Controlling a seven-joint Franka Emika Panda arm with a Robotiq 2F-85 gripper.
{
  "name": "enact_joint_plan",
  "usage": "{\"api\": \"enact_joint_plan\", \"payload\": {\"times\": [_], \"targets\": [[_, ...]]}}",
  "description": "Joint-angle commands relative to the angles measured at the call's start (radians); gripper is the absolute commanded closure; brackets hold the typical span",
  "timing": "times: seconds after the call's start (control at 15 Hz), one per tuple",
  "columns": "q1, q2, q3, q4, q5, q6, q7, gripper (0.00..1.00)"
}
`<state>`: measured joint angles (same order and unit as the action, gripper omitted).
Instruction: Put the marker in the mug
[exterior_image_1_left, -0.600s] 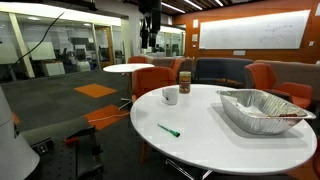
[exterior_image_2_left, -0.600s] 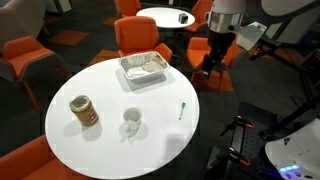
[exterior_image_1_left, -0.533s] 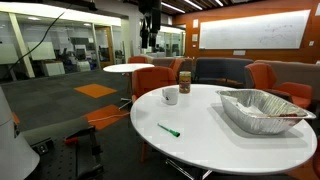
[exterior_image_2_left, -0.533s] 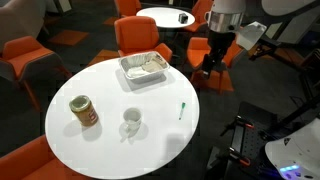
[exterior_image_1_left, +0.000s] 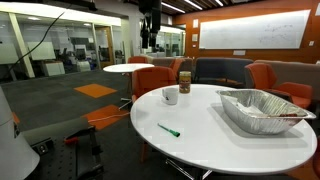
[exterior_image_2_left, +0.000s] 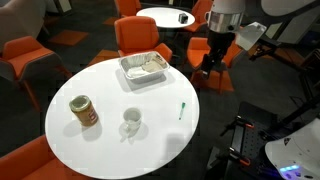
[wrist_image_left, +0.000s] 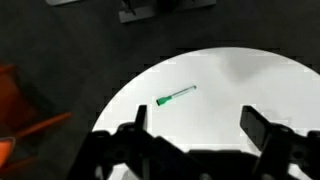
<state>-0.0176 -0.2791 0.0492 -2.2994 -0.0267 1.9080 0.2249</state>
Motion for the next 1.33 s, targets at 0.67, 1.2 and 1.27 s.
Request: {"api": "enact_joint_plan", "payload": {"times": [0.67,1.2,1.27], "targets": [[0.015,0.403,-0.033,0.017,0.048,0.458,0.686,0.0],[0.057,0.555,-0.113,-0.026,0.131,0.72,0.954,0.0],[0.065,0.566,-0.121,-0.032,0.137,0.74,0.979,0.0]]}}
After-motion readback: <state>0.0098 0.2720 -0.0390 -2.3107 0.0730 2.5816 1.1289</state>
